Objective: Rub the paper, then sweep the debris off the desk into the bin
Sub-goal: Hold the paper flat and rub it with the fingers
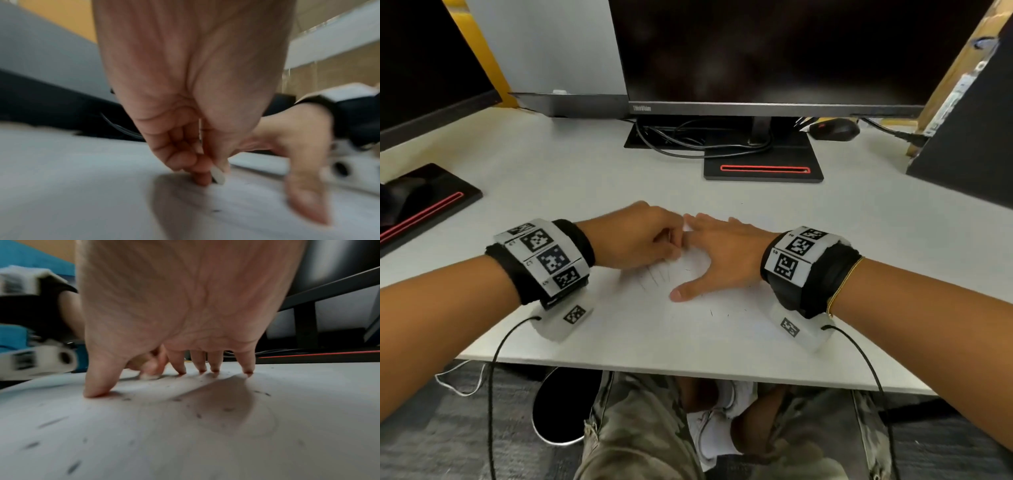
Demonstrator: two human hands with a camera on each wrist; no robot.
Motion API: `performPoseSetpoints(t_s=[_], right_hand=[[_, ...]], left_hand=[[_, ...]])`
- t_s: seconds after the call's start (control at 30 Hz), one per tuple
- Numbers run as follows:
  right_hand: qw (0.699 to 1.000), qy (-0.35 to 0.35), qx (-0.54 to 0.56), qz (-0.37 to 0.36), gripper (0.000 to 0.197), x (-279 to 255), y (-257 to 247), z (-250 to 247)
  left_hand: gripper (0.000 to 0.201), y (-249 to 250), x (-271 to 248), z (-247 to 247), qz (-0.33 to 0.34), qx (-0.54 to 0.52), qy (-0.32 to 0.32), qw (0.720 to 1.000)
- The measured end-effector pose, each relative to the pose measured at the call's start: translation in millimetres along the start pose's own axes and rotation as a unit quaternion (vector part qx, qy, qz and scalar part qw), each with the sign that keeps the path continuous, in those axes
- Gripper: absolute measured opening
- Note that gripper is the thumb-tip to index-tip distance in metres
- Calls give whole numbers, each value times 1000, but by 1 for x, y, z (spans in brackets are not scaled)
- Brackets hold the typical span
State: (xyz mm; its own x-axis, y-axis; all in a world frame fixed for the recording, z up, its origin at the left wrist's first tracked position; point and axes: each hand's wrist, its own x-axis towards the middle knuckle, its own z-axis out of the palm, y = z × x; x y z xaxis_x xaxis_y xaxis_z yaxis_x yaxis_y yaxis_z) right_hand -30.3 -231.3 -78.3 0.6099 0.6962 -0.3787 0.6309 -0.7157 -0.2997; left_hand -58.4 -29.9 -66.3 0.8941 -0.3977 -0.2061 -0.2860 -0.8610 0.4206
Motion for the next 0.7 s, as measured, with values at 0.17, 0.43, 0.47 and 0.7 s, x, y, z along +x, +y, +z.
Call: performPoseSetpoints(t_s=[0.17,0.43,0.47,0.7], right_hand=[[1000,-21,7,18,119,9,5,9],[999,-27,41,24,114,10,4,11],[998,-27,42,26,116,11,4,11],[998,-37,32,34,126,12,1,10]], left_hand=[[10,10,-7,3,35,-6,-104,994],[10,3,-4,-2,52,6,-114,992],[9,4,-3,-5,46,5,-135,990],[12,2,-6,-4,45,11,-123,991]])
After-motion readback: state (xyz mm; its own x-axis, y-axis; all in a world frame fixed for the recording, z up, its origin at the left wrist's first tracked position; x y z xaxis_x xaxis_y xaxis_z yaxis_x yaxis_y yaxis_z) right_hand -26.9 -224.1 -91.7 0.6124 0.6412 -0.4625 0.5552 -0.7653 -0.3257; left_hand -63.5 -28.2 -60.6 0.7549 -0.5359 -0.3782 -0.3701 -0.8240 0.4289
